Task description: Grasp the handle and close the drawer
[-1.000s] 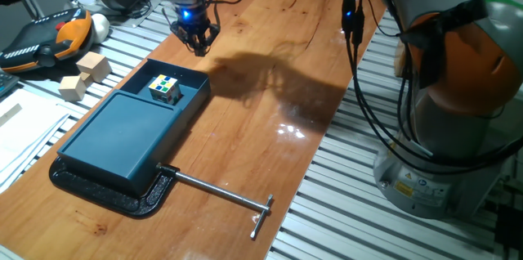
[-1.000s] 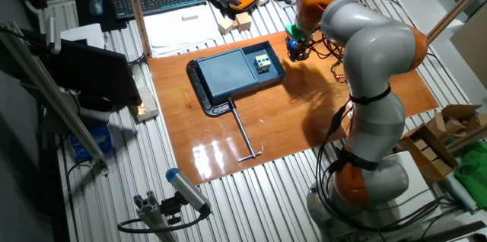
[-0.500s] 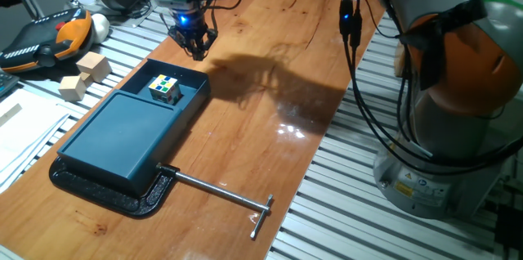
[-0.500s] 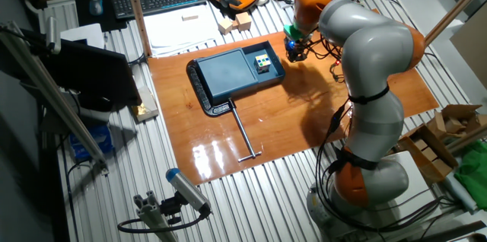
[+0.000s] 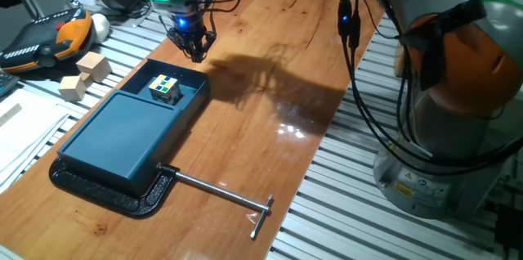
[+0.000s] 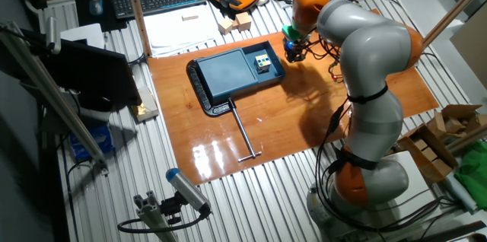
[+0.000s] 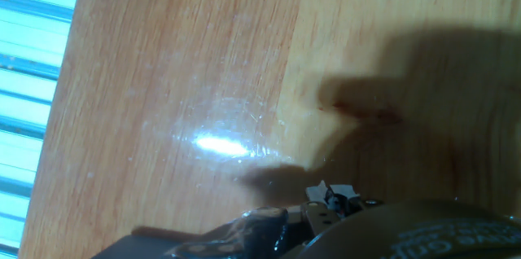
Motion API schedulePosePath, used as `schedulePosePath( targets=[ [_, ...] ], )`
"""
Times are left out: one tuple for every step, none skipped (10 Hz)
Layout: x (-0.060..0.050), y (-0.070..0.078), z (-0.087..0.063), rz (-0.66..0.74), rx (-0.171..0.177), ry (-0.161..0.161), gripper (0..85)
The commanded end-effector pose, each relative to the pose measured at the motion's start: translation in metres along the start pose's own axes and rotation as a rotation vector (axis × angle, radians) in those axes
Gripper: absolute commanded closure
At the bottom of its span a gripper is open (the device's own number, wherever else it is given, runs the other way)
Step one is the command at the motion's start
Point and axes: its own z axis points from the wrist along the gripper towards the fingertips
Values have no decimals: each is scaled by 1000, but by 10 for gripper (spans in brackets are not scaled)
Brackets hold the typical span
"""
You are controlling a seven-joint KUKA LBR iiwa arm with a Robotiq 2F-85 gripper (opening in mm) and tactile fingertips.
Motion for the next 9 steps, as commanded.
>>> schedulePosePath(
  targets=[
    [0, 0, 0, -6, -1, 2, 843],
    [0, 0, 0, -24, 5, 4, 843],
    [0, 0, 0, -41, 7, 20, 843],
    [0, 0, 0, -52, -11, 47, 843],
    [0, 0, 0, -49, -21, 54, 843],
    [0, 0, 0, -16, -17, 73, 843],
    [0, 0, 0, -2, -14, 78, 843],
    [0, 0, 0, 10, -13, 61, 843],
    [0, 0, 0, 23, -13, 46, 843]
  ],
)
